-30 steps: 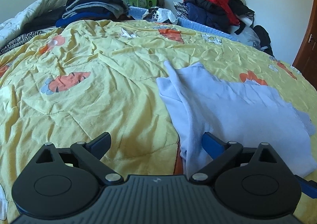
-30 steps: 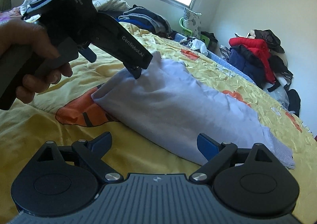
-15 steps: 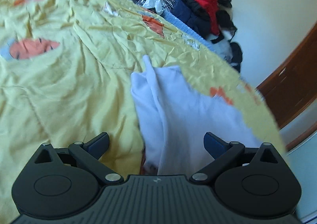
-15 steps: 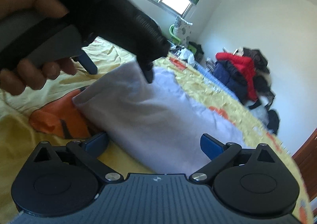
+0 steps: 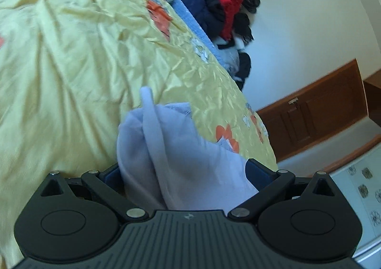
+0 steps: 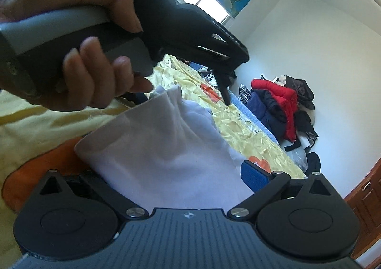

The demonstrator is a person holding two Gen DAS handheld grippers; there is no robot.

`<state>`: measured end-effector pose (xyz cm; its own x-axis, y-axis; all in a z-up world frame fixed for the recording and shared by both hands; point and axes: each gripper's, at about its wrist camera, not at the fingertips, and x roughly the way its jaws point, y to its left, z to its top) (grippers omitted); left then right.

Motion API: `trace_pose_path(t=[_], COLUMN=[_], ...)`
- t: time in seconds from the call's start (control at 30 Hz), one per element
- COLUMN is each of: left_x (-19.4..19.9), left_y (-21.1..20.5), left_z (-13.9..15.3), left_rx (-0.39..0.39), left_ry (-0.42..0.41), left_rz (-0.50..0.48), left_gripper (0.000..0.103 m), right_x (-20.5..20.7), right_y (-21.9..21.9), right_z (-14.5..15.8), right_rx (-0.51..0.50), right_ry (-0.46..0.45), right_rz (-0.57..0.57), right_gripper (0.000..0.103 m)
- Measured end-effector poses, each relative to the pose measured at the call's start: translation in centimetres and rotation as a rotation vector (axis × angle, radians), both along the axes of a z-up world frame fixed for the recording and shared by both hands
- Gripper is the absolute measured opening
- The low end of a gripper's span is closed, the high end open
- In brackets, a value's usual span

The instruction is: Fold small clothes

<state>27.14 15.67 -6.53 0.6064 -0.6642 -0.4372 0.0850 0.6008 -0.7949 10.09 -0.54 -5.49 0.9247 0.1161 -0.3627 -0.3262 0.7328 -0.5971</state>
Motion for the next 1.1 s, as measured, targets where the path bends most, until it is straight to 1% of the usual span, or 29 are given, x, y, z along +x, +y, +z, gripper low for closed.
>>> trace_pose_path(t=[0.07, 0.17, 0.23, 0.27, 0.3, 0.33, 0.37, 0.4, 0.43, 0.47, 0.5, 0.53, 0.57, 0.6, 0.63, 0.73, 0.77, 0.9, 1.1], left_x=[0.8, 1.8, 2.0, 2.1, 2.0, 1.8, 1.7, 1.7, 1.8, 2.0, 2.0, 2.1, 2.1, 2.0, 1.8, 1.1, 0.9, 0.3, -0.5], left_y=[-0.3, -1.3, -1.7, -2.0, -2.3, -2.6, -2.8, -3.0, -3.0, -2.9, -2.4, -2.0, -1.7, -1.7, -1.9, -3.0, -3.4, -4.3, -5.9], left_z=[0.1, 0.4, 0.5, 0.5, 0.7, 0.9, 1.1, 1.2, 1.3, 1.2, 1.1, 0.9, 0.8, 0.7, 0.8, 1.8, 2.2, 3.6, 6.0], left_rx=[0.016, 0.065, 0.092, 0.111, 0.150, 0.194, 0.241, 0.293, 0.318, 0.325, 0.313, 0.299, 0.289, 0.289, 0.302, 0.388, 0.411, 0.467, 0.541], left_ry=[-0.007, -0.026, -0.041, -0.048, -0.058, -0.065, -0.068, -0.064, -0.055, -0.037, -0.019, -0.001, 0.010, 0.015, 0.012, -0.016, -0.026, -0.054, -0.103], left_rz=[-0.032, -0.062, -0.055, -0.049, -0.042, -0.035, -0.027, -0.021, -0.015, -0.006, 0.005, 0.018, 0.029, 0.039, 0.046, 0.059, 0.063, 0.077, 0.099], left_gripper=[0.103, 0.102, 0.101, 0.095, 0.091, 0.077, 0.058, 0.049, 0.036, 0.026, 0.022, 0.017, 0.015, 0.015, 0.014, 0.012, 0.012, 0.011, 0.011], right_x=[0.4, 0.4, 0.4, 0.3, 0.3, 0.3, 0.5, 0.6, 0.6, 0.5, 0.5, 0.4, 0.5, 0.5, 0.5, 0.7, 0.9, 0.6, -0.1], right_y=[0.2, 0.6, 0.7, 0.8, 0.8, 0.8, 0.8, 0.8, 0.9, 1.0, 1.1, 1.1, 1.1, 1.1, 1.1, 0.6, -0.1, -1.6, -3.5], right_z=[0.0, -0.1, -0.1, -0.1, -0.1, 0.0, -0.1, -0.1, -0.1, -0.2, -0.2, -0.2, -0.2, -0.2, -0.1, 0.2, 0.7, 1.7, 3.0], right_rx=[0.000, -0.002, -0.003, -0.002, -0.002, -0.002, -0.006, -0.009, -0.013, -0.015, -0.016, -0.016, -0.017, -0.015, -0.007, 0.022, 0.072, 0.178, 0.269], right_ry=[0.005, 0.011, 0.020, 0.027, 0.027, 0.036, 0.053, 0.054, 0.052, 0.052, 0.054, 0.061, 0.066, 0.067, 0.075, 0.092, 0.105, 0.109, 0.072], right_rz=[0.005, 0.024, 0.043, 0.054, 0.054, 0.063, 0.076, 0.077, 0.079, 0.084, 0.093, 0.109, 0.121, 0.128, 0.135, 0.143, 0.151, 0.159, 0.149], right_gripper=[0.092, 0.084, 0.075, 0.071, 0.064, 0.055, 0.051, 0.047, 0.045, 0.043, 0.038, 0.030, 0.024, 0.017, 0.015, 0.012, 0.011, 0.010, 0.009])
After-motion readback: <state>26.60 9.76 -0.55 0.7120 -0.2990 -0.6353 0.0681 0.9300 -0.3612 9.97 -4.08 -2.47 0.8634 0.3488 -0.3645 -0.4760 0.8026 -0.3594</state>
